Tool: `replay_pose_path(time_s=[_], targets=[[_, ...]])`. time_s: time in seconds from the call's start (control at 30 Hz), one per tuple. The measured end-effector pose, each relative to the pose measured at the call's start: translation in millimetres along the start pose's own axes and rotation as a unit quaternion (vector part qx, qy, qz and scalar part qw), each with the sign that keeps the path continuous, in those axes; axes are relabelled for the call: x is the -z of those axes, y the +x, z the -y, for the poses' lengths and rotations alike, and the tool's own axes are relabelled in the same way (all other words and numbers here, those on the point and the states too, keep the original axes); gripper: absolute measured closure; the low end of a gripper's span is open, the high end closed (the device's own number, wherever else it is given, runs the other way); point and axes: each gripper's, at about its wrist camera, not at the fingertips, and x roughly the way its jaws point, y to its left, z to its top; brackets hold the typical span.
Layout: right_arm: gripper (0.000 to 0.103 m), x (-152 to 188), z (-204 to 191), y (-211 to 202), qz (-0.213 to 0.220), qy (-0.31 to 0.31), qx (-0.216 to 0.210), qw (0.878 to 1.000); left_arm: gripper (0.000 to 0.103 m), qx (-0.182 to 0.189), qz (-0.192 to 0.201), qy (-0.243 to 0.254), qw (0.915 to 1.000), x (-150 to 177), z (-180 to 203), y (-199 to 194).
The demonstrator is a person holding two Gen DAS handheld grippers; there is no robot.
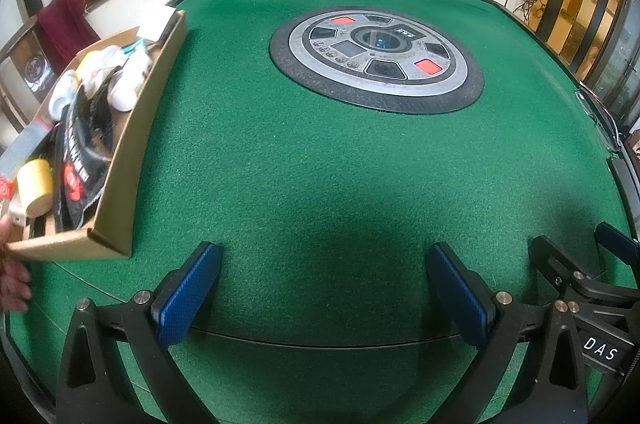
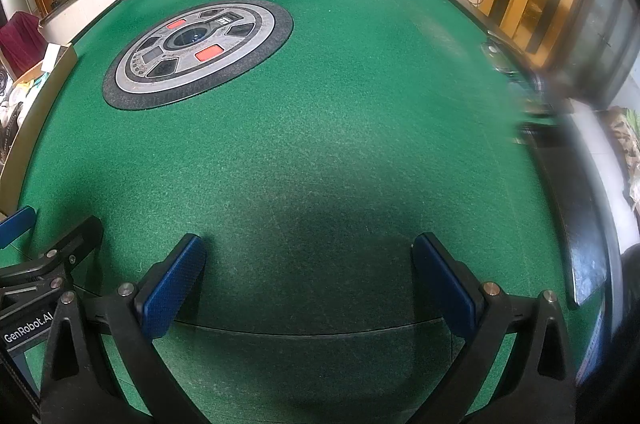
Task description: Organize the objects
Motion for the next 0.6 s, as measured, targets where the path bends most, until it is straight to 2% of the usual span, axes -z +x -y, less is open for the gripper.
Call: replay_pose_path(time_s=[0.6], targets=[[0.0, 0.2, -0.2, 0.0, 0.0, 0.001, 0.0, 1.0, 0.001, 0.0, 0.0, 0.0, 1.0, 0.3, -0.1, -0.2]])
